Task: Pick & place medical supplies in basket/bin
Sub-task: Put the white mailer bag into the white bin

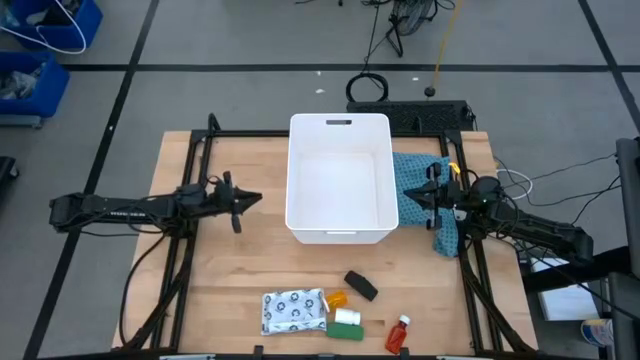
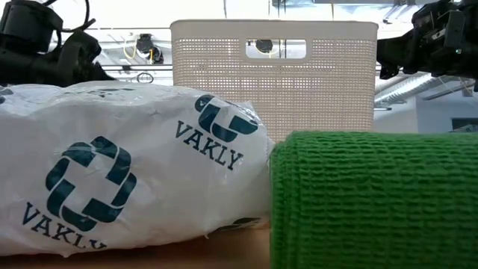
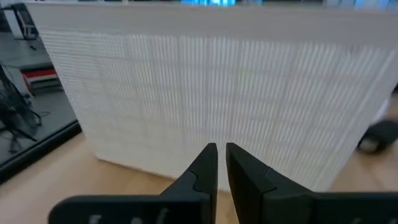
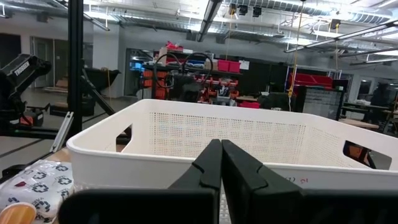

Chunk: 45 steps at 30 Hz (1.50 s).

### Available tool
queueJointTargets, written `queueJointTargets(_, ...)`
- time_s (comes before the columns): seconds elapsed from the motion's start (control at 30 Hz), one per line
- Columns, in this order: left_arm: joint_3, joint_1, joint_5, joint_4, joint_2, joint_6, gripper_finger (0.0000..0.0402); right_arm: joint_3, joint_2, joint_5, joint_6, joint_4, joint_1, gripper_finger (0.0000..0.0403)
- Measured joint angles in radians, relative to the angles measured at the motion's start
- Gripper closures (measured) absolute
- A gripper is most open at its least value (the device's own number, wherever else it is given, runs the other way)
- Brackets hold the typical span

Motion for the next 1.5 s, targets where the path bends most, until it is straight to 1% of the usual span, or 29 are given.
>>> queueJointTargets(0.07, 0.0, 0.0, 0.002, 0.028, 0.0, -0.062, 0.0364, 0.0, 0.0, 0.0, -0.011, 0.002, 0.0, 0.0403)
queueJointTargets(0.17, 0.0, 0.0, 0.048, 0.04, 0.0, -0.178, 0.0364, 0.0, 0.0, 0.0, -0.031, -0.002, 0.0, 0.0403)
queueJointTargets(0.23, 0.0, 0.0, 0.07, 0.037, 0.0, -0.225, 0.0364, 0.0, 0.0, 0.0, -0.034, -0.006, 0.0, 0.0403)
queueJointTargets(0.4, 0.0, 0.0, 0.047, 0.037, 0.0, -0.219, 0.0364, 0.0, 0.0, 0.001, -0.037, -0.008, 0.0, 0.0403)
queueJointTargets(0.47, 0.006, -0.002, 0.049, 0.03, 0.0, -0.269, 0.0364, 0.0, 0.0, 0.001, -0.037, -0.008, 0.0, 0.0403)
queueJointTargets(0.57, 0.056, -0.045, 0.126, 0.03, 0.006, -0.261, 0.0364, 0.0, 0.0, 0.001, -0.037, -0.008, 0.0, 0.0403)
queueJointTargets(0.6, 0.081, -0.074, 0.129, 0.031, 0.016, -0.244, 0.0364, 0.0, 0.0, 0.001, -0.037, -0.009, 0.0, 0.0403)
queueJointTargets(0.63, 0.11, -0.109, 0.115, 0.027, 0.029, -0.221, 0.0364, 0.0, 0.0, 0.002, -0.034, -0.009, 0.0, 0.0403)
queueJointTargets(0.7, 0.184, -0.185, 0.054, -0.011, 0.069, -0.171, 0.0364, 0.0, 0.0, 0.002, -0.028, -0.01, 0.0, 0.0403)
queueJointTargets(0.8, 0.337, -0.293, -0.068, -0.139, 0.155, -0.124, 0.0364, 0.0, 0.0, 0.002, -0.029, -0.02, 0.0, 0.0403)
queueJointTargets(0.97, 0.615, -0.483, -0.298, -0.376, 0.379, -0.104, 0.0364, 0.0, 0.001, 0.003, -0.029, -0.03, 0.0, 0.0403)
queueJointTargets(1.07, 0.789, -0.579, -0.403, -0.528, 0.522, -0.079, 0.0364, 0.0, 0.001, 0.003, -0.03, -0.03, 0.0, 0.0403)
queueJointTargets(1.17, 0.946, -0.66, -0.496, -0.715, 0.649, -0.136, 0.0364, 0.0, 0.001, 0.004, -0.035, -0.034, 0.0, 0.0403)
queueJointTargets(1.27, 1.082, -0.716, -0.52, -0.88, 0.77, -0.254, 0.0354, 0.0, 0.0, 0.003, -0.027, -0.073, 0.0, 0.0403)
queueJointTargets(1.33, 1.155, -0.752, -0.523, -0.98, 0.85, -0.34, 0.0333, 0.0, 0.001, 0.002, -0.026, -0.123, 0.0, 0.0403)
queueJointTargets(1.4, 1.213, -0.781, -0.502, -1.067, 0.927, -0.413, 0.0302, 0.0, 0.001, 0.002, -0.021, -0.165, 0.0, 0.0403)
queueJointTargets(1.5, 1.263, -0.814, -0.425, -1.131, 1.03, -0.481, 0.0238, 0.0, 0.002, 0.004, -0.018, -0.182, 0.0, 0.0403)
